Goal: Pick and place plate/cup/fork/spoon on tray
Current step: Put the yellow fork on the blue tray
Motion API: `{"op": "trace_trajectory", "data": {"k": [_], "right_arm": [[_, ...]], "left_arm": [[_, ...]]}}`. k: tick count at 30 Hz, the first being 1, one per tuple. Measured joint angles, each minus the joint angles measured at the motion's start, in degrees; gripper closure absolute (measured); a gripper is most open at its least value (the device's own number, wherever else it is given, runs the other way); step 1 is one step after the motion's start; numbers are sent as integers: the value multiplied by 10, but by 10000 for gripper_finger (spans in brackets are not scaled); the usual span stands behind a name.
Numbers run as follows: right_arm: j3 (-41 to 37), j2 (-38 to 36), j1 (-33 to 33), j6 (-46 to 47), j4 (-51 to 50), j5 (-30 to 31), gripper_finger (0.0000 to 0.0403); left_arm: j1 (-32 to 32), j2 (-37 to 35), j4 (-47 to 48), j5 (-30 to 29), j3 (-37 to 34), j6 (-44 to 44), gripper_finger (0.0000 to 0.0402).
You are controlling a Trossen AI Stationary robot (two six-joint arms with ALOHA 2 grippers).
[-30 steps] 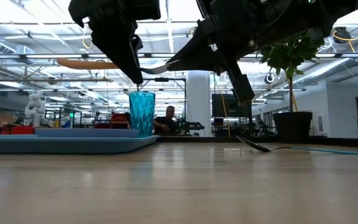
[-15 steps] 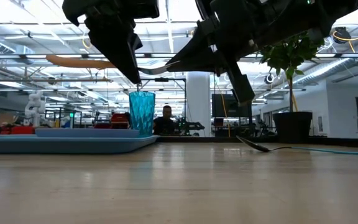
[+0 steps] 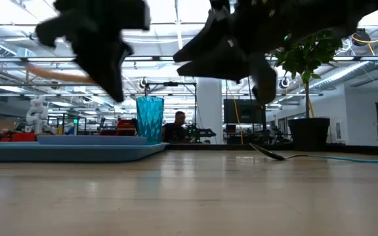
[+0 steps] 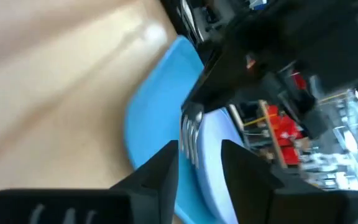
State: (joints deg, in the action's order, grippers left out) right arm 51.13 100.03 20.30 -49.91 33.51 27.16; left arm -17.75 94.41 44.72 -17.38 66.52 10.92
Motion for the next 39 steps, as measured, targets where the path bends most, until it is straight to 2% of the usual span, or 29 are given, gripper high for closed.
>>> {"op": "trace_trajectory", "data": {"k": [7,18,28,33,39], "right_arm": [[0,-4,27,97,-3,-1,266],[0,-4,34,167,-3,0,268],[0,-5,30,164,10,0,268],[0,-5,26,164,10,0,268],[0,-5,25,163,10,0,268]], "left_arm": [[1,0,-36,-39,-104,6,381],[42,0,-161,-52,-208,-95,381],[88,-2,-194,-21,-217,-148,380],[100,-2,-185,-10,-217,-143,374],[99,-39,-159,-3,-222,-127,381]]}}
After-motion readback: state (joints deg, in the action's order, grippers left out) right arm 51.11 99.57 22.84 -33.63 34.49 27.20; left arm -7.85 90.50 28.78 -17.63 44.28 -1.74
